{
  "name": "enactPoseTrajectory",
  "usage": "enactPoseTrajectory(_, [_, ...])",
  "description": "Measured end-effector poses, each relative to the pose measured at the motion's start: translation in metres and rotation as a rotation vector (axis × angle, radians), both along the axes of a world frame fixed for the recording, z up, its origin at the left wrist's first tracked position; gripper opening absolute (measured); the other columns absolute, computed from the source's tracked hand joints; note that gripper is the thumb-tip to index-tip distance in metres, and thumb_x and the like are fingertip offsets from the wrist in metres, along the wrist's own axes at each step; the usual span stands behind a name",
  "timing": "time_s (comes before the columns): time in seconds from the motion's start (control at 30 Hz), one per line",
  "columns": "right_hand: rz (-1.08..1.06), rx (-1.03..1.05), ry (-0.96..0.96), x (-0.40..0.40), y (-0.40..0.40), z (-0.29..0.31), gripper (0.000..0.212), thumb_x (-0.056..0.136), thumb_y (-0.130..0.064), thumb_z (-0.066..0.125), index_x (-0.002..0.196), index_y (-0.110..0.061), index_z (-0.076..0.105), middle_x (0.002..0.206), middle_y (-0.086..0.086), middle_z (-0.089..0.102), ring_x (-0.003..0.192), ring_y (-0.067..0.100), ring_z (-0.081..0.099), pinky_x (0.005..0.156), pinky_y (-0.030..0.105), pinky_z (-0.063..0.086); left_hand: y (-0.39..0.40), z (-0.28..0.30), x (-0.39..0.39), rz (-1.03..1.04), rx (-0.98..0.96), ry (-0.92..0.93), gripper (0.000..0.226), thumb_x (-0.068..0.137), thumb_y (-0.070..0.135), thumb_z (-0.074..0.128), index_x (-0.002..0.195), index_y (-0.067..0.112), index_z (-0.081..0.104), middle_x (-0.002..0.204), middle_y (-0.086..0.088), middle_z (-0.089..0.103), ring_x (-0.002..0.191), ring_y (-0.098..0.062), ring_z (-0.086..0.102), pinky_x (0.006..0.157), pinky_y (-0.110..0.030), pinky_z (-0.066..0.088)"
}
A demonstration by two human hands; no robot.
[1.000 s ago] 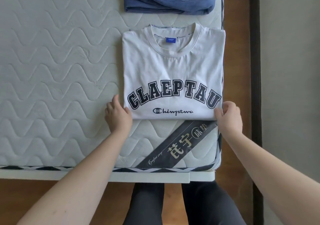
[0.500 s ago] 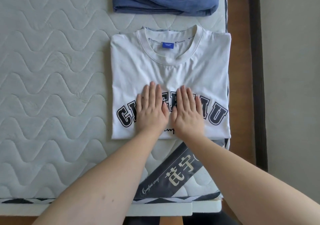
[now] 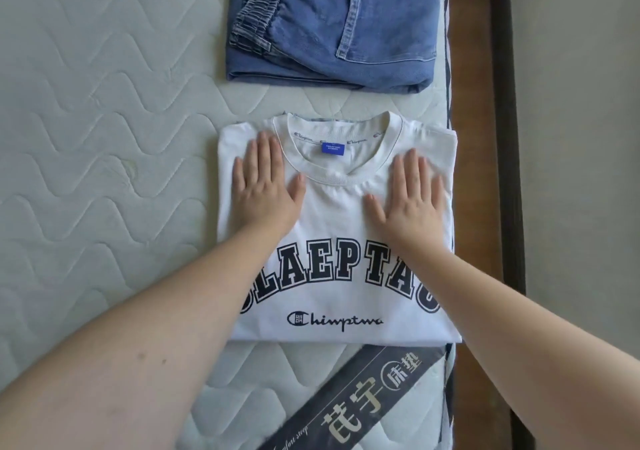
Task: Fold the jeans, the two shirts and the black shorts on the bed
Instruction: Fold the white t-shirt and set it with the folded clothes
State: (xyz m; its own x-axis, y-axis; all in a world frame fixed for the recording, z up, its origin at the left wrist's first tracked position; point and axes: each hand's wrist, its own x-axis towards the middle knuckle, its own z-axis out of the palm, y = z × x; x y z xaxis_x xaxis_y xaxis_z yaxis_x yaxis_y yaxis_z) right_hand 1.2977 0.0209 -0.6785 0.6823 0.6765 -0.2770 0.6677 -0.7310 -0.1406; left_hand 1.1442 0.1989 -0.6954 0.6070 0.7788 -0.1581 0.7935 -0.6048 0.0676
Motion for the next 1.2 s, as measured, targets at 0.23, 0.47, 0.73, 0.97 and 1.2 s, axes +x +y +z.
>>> enactPoseTrajectory(0.23, [-0.078, 0.026, -0.057, 0.018, 0.027, -0.009, 0.094, 0.088, -0.077, 0.023, 0.157, -0.017, 0.000, 0.164, 0.014, -0.004, 0.151, 0.027, -0.006, 0.121, 0.048, -0.004, 0.008, -0.010, 0.011, 0.025, 0.025, -0.027, 0.079, 0.091, 0.061, 0.022, 0.158, 0.023, 0.002, 0.166, -0.007, 0.005, 0.152, -0.030, 0.006, 0.116, -0.065, 0.007])
enactPoseTrajectory(0.47, [-0.074, 0.037, -0.075, 0.030, 0.039, -0.012, 0.088, 0.094, -0.068, 0.025, 0.156, -0.011, 0.001, 0.163, 0.020, -0.001, 0.151, 0.029, -0.003, 0.123, 0.044, 0.001, 0.009, -0.011, 0.011, 0.025, 0.001, -0.048, 0.080, 0.090, 0.059, 0.026, 0.158, 0.022, 0.007, 0.165, -0.006, 0.009, 0.152, -0.029, 0.010, 0.114, -0.066, 0.011])
enactPoseTrajectory(0.73, [-0.066, -0.035, -0.059, 0.029, 0.042, -0.010, 0.084, 0.094, -0.068, 0.020, 0.156, -0.018, -0.006, 0.162, 0.020, -0.006, 0.150, 0.032, -0.007, 0.122, 0.048, 0.000, 0.012, -0.010, 0.011, 0.011, -0.023, -0.013, 0.081, 0.089, 0.060, 0.026, 0.157, 0.024, 0.003, 0.166, -0.006, 0.007, 0.152, -0.029, 0.008, 0.113, -0.068, 0.011])
enactPoseTrajectory(0.97, [-0.067, -0.054, -0.029, 0.031, 0.042, -0.008, 0.079, 0.094, -0.068, 0.020, 0.155, -0.028, -0.009, 0.162, 0.018, -0.008, 0.150, 0.030, -0.009, 0.122, 0.047, 0.000, 0.011, -0.012, 0.011, -0.002, -0.027, -0.017, 0.078, 0.088, 0.060, 0.029, 0.157, 0.032, 0.002, 0.165, -0.007, 0.007, 0.152, -0.031, 0.008, 0.112, -0.069, 0.011])
enactPoseTrajectory(1.2, [-0.059, -0.077, -0.013, 0.032, 0.042, -0.008, 0.075, 0.094, -0.069, 0.020, 0.155, -0.035, -0.007, 0.162, 0.018, -0.011, 0.150, 0.029, -0.012, 0.122, 0.048, 0.000, 0.012, -0.013, 0.010, -0.008, -0.029, 0.005, 0.077, 0.088, 0.059, 0.030, 0.156, 0.035, 0.003, 0.166, -0.007, 0.006, 0.152, -0.031, 0.006, 0.114, -0.068, 0.009])
